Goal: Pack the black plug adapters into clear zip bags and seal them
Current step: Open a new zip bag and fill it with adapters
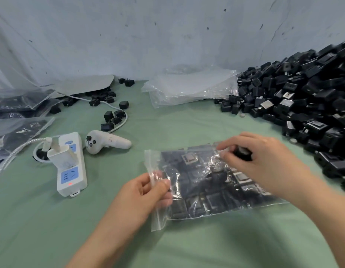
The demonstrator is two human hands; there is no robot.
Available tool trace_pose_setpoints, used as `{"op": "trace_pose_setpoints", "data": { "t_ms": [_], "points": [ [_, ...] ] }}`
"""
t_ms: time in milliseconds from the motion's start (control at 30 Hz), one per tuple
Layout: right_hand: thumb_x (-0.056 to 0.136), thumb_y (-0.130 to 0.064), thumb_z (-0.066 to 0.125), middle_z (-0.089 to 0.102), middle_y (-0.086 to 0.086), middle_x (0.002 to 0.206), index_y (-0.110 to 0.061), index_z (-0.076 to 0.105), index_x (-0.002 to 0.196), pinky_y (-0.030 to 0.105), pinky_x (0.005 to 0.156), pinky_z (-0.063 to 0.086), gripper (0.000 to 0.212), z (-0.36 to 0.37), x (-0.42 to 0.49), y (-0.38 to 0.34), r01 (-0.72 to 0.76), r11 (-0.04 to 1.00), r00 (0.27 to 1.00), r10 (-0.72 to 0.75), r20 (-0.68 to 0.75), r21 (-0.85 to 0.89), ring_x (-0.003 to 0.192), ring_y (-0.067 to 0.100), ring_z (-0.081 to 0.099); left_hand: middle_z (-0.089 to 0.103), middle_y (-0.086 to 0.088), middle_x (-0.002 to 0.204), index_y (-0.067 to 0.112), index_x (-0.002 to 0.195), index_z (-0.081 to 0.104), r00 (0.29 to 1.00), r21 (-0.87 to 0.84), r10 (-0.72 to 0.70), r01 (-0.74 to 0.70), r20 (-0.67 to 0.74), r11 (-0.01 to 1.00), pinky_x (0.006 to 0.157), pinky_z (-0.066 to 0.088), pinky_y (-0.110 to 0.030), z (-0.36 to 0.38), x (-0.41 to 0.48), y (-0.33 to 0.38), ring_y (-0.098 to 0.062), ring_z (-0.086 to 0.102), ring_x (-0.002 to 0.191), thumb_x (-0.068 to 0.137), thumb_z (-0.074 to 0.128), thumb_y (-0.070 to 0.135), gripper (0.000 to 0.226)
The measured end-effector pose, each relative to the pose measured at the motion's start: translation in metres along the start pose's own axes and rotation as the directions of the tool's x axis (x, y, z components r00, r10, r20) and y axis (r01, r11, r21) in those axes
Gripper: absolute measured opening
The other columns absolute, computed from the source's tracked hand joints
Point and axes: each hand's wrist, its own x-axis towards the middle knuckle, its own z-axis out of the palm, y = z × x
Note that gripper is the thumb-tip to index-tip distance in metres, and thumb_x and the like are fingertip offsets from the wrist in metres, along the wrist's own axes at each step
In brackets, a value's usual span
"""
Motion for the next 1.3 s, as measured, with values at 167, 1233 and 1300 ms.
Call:
{"op": "trace_pose_setpoints", "data": {
  "t_ms": [167,1233,1300],
  "points": [
    [0.078,-0.067,0.049,0.061,-0.025,0.094,-0.059,0.062,0.088,0.015,0.068,0.044,0.019,-0.014,-0.002,0.016,-0.114,0.979,0.982,0.137,0.130,-0.167,0.083,-0.010,0.055,0.076,-0.013,0.089,0.004,0.099,0.065,1.000,-0.048,-0.002,0.001,-0.021,0.999,0.061,0.058,-0.023,0.003,0.007,-0.002,-0.022,0.073,0.071,0.091,0.065,0.003,0.009],
    [0.097,-0.063,0.040,0.048,-0.019,0.108,-0.058,0.049,0.125,0.029,0.063,0.033,0.030,0.017,-0.005,-0.036,0.104,0.893,0.959,0.027,0.281,-0.438,0.094,0.015,0.063,0.075,-0.016,0.104,0.006,0.108,0.049,0.988,-0.247,-0.023,0.062,0.154,0.967,0.063,0.059,-0.030,0.012,0.001,0.003,-0.031,0.074,0.081,0.094,0.060,0.008,0.017],
    [0.097,-0.062,0.040,0.048,-0.018,0.106,-0.058,0.050,0.125,0.028,0.063,0.034,0.030,0.017,-0.005,-0.035,0.099,0.896,0.959,0.031,0.283,-0.433,0.093,0.014,0.063,0.074,-0.016,0.108,0.005,0.107,0.049,0.981,-0.312,-0.028,0.089,0.193,0.946,0.065,0.059,-0.028,0.013,0.000,0.004,-0.035,0.074,0.090,0.087,0.063,0.012,0.025]
  ]
}}
